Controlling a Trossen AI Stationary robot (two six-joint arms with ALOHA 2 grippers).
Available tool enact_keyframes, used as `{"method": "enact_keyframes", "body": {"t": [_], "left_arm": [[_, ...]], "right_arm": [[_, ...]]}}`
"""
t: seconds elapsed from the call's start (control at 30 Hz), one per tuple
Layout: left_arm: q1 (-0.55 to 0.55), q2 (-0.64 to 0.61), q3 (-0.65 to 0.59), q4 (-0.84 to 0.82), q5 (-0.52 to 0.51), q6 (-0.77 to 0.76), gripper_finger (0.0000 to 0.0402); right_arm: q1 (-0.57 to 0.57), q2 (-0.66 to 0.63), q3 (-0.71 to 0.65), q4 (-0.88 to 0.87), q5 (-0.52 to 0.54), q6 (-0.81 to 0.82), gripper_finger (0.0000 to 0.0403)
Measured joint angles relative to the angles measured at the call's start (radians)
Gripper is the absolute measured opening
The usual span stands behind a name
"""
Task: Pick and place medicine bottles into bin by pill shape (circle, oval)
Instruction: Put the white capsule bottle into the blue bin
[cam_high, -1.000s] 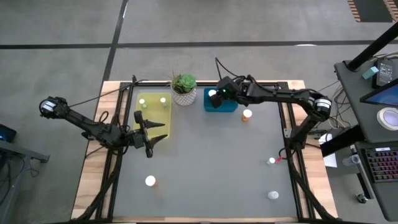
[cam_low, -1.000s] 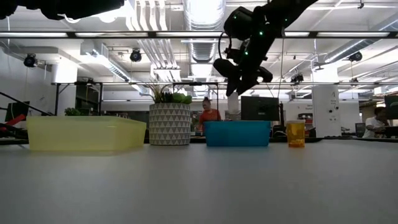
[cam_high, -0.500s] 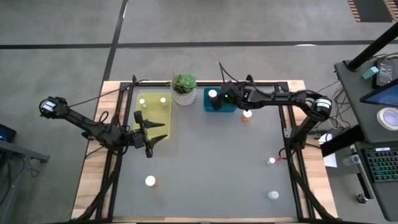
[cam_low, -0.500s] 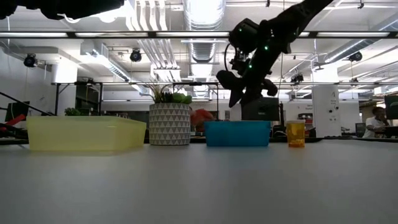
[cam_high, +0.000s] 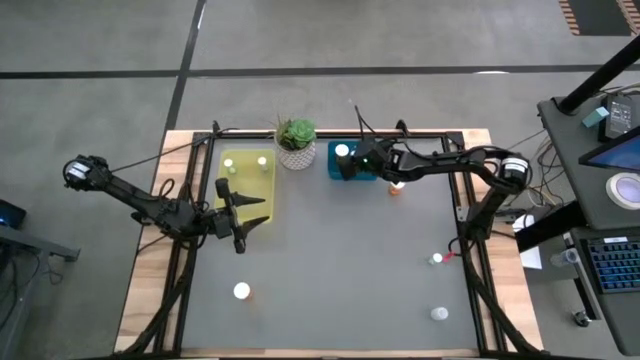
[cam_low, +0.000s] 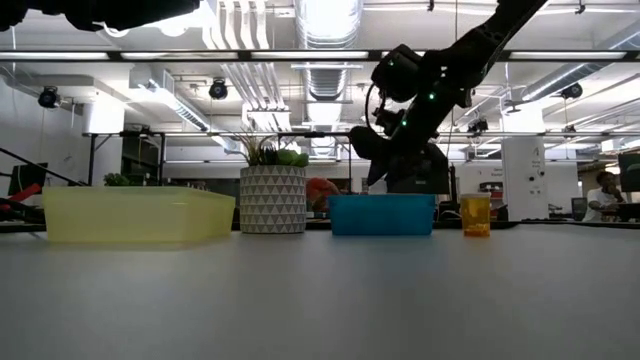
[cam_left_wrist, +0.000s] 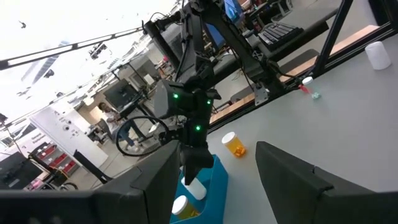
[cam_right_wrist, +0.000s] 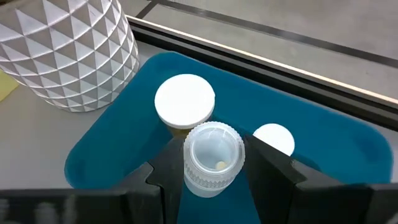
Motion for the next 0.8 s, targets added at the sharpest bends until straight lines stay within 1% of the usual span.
{"method": "enact_keyframes", "body": {"t": [0.33, 0.8], "left_arm": [[0.0, 0.0, 0.0, -0.003, -0.003, 0.0, 0.0196], [0.0, 0.002, -0.002, -0.003, -0.007, 0.0, 0.0196]], "right_arm": [[0.0, 0.059, 0.016, 0.022, 0.0, 0.0, 0.0141], [0.0, 0.063, 0.016, -0.001, 0.0, 0.0, 0.0141]]}}
